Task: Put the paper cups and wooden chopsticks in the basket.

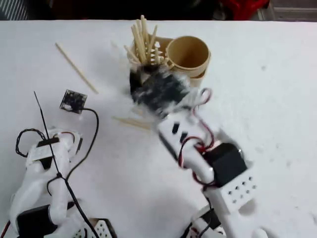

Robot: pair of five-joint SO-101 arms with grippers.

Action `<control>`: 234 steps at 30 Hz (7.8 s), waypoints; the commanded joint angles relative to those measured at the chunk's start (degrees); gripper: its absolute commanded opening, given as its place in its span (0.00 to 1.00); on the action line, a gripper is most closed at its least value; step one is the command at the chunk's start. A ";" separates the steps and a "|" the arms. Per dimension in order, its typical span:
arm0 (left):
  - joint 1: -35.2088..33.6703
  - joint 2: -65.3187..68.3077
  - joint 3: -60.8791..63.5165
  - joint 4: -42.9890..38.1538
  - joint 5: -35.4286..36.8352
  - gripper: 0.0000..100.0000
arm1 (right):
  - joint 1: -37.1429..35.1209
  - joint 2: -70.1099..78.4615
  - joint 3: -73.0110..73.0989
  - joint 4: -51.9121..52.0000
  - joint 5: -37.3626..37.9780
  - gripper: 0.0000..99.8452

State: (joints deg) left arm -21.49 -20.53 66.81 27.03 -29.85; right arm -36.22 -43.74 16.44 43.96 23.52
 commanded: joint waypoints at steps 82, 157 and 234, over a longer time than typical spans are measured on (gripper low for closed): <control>0.84 -1.80 0.09 -0.88 -0.53 0.10 | -0.40 50.77 14.15 1.10 16.70 0.15; 0.84 -1.80 0.09 -0.88 -0.53 0.10 | 9.45 21.93 -8.79 -23.52 -6.15 0.04; 0.92 -1.80 0.09 -0.88 -0.62 0.10 | 29.67 61.93 -48.79 14.46 -3.78 0.15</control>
State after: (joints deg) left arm -21.49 -20.53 66.81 27.03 -29.85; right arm -7.21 20.44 -28.40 52.84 19.12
